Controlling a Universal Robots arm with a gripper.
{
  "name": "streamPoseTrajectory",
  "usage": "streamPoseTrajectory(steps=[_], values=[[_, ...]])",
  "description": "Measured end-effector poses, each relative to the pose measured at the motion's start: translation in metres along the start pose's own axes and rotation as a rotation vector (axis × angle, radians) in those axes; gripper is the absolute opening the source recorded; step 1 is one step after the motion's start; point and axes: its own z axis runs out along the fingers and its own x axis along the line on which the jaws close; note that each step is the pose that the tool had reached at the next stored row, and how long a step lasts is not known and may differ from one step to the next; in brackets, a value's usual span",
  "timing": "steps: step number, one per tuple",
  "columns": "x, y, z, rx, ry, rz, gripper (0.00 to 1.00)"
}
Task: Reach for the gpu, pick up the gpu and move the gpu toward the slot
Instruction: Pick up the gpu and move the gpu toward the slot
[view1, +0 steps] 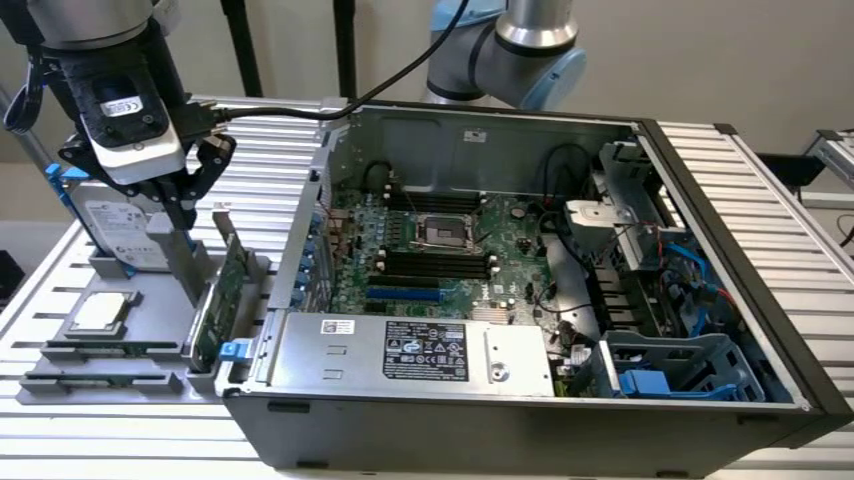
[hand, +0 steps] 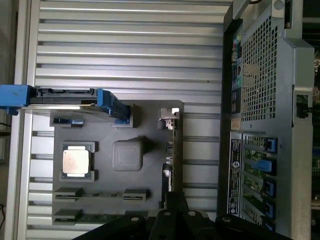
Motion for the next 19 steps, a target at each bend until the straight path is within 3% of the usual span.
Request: streamPoseTrajectory(steps=[6,8,10,11,15,19], values=[[0.0,0.0,0.0,-0.0001,0.0,0.0,0.12],[0.0,0.0,0.0,0.0,0.0,0.0,0.18],[0.0,0.0,0.0003,0.0006,-0.0001,0.0,0.3],[0.0,0.0,0.0012,0.0017,-0.0002,0.0,0.3],[0.001,-0.0002,0.0074,0.0068,0.0,0.0,0.48],[0.003,-0.0005,0.0147,0.0091,0.0,0.0,0.48]])
